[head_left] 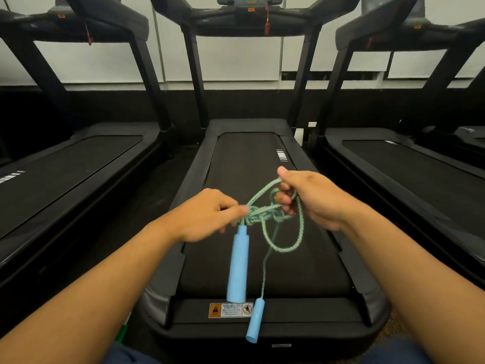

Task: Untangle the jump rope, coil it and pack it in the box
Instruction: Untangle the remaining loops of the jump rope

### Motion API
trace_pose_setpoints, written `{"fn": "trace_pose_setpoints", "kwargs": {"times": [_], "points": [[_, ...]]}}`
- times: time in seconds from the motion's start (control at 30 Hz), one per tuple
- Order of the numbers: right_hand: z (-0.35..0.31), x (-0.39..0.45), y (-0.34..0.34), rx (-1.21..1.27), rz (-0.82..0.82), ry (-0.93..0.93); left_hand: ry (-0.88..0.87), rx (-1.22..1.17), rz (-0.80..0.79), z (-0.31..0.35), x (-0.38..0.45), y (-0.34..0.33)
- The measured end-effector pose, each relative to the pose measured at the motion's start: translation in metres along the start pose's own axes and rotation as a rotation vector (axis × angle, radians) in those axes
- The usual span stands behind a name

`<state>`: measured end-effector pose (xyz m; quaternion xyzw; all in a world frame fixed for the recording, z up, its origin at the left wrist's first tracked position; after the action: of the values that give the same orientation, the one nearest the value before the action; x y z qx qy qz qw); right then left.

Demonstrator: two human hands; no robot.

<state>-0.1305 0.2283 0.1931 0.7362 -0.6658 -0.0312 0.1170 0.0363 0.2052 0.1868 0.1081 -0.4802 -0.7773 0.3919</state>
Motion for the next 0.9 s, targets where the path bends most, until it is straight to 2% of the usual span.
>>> {"fn": "trace_pose_setpoints", "kwargs": {"times": [0.1,0.2,0.3,0.43,0.57,0.63,0.7,0.9], "points": [[-0.006,0.001,0.001,0.051,0.045,0.032,0.041,-0.064,0.131,-0.001,0.004,0.005],[-0.011,0.000,-0.001,-0.015,-0.001,0.077,0.043,-0.151,0.142,0.002,0.006,0.004],[-0.013,-0.001,-0.003,0.042,-0.046,0.108,0.068,-0.228,0.146,-0.002,0.005,0.001],[-0.018,0.001,-0.001,0.254,-0.024,0.177,0.129,-0.422,0.215,-0.019,0.004,0.004],[-0.010,0.007,-0.004,0.510,0.026,0.106,0.131,-0.722,0.223,-0.022,0.006,-0.003],[-0.007,0.006,-0.013,0.657,0.022,0.061,0.122,-0.800,0.198,-0.019,0.008,-0.013],[-0.005,0.005,-0.020,0.743,0.034,0.040,0.109,-0.801,0.193,-0.015,0.009,-0.018],[-0.008,0.003,-0.009,0.904,0.103,0.083,0.090,-0.581,0.283,-0.012,0.006,-0.006]]}}
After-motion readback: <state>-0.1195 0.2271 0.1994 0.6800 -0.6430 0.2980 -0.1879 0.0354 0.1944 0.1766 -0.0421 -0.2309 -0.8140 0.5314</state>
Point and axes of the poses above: each hand's wrist, its own x-axis towards the middle knuckle, its own y-axis out of the back of the hand, z = x × y, the point moved 9 cm from there along x, towards the middle knuckle, and after that the axes turned 1 degree about -y, right-handed, at the moved point
